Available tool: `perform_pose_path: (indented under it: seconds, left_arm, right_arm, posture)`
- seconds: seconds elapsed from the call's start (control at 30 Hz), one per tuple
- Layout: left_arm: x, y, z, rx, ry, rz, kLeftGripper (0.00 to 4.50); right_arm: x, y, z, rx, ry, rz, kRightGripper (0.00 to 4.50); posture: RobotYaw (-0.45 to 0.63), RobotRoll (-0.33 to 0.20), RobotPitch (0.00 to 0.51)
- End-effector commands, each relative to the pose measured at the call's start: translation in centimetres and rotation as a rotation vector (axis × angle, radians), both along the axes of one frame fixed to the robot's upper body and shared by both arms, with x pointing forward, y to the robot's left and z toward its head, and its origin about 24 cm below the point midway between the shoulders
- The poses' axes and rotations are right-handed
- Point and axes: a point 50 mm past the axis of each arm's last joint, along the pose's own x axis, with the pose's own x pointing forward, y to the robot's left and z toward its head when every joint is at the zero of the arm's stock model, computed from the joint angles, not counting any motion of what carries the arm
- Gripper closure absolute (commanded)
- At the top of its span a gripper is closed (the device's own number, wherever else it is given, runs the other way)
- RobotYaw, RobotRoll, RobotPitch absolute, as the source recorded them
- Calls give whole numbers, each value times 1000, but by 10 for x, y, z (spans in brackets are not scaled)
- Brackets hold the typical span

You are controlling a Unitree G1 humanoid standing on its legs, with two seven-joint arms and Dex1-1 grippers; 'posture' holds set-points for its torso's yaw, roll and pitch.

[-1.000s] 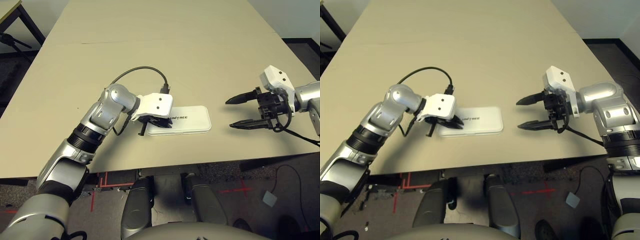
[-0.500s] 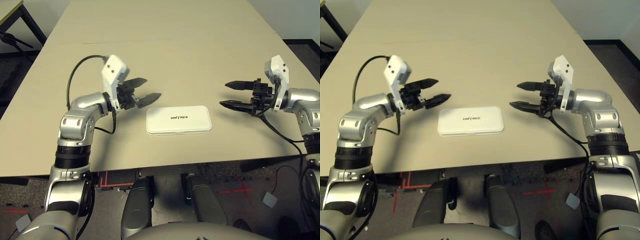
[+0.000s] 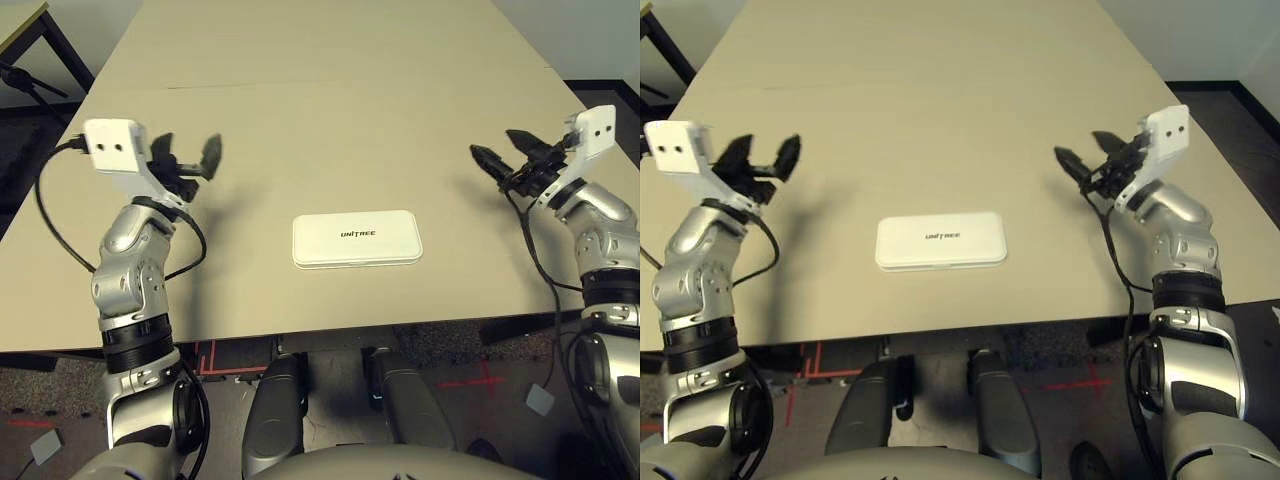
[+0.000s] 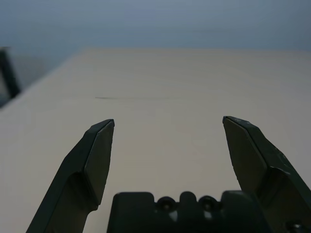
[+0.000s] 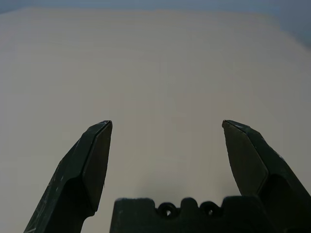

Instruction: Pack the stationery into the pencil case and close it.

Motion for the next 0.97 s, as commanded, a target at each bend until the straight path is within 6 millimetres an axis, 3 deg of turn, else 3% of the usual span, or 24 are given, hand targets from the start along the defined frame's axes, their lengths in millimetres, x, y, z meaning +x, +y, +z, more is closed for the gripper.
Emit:
perform_pose_path:
  seconds: [0.03, 0.33, 0.67, 0.97]
  left_arm:
    - [-4, 9, -12, -39, 14, 133, 16]
    - [-7, 12, -40, -35, 92, 204, 16]
    - [0, 9, -48, -48, 111, 187, 16]
    - [1, 2, -52, -40, 125, 149, 16]
  right_arm:
    - [2, -5, -2, 55, -23, -90, 0]
    - [7, -11, -7, 114, -20, -192, 0]
    - [4, -23, -8, 105, -13, -252, 0]
    - [2, -18, -12, 79, -15, -224, 0]
  posture:
    - [-11, 0, 143]
    - [-18, 0, 130]
    - [-46, 0, 129]
    - [-83, 0, 151]
